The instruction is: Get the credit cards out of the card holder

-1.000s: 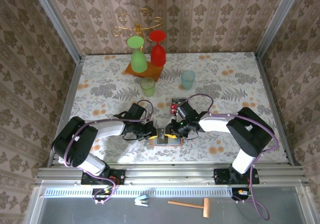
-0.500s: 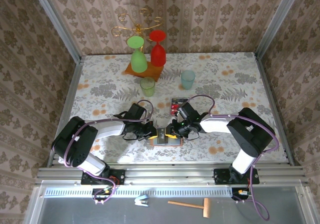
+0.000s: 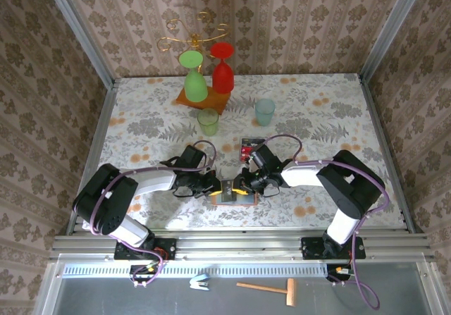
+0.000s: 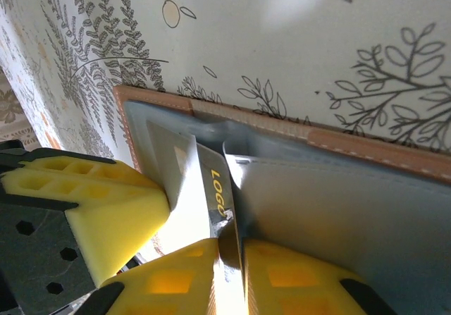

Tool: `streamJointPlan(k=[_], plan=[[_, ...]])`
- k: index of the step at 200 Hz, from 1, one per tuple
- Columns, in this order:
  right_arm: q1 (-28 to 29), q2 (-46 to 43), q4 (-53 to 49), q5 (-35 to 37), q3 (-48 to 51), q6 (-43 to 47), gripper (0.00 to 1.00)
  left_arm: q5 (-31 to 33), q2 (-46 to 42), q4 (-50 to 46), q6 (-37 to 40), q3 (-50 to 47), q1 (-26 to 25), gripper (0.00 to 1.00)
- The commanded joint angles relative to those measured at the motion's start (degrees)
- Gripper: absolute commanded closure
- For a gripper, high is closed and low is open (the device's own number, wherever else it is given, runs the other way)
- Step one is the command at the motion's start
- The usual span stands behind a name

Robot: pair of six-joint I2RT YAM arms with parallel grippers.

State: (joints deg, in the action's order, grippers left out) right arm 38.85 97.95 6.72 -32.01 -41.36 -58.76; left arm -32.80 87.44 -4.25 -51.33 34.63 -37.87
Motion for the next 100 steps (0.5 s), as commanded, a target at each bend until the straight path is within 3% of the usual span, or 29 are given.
streamJointPlan(k=[1,100], plan=[[-0.22,-0.26,-0.26,0.04,1.04,-0.17,0.87,1.90,0.62,-2.91,0.79,-0.62,-0.54,1.00],[-2.22,-7.42,-7.16,2.85,2.75,3.33,0.90,2.24,-0.65,-3.97,1.02,-0.88,-0.45,1.00]])
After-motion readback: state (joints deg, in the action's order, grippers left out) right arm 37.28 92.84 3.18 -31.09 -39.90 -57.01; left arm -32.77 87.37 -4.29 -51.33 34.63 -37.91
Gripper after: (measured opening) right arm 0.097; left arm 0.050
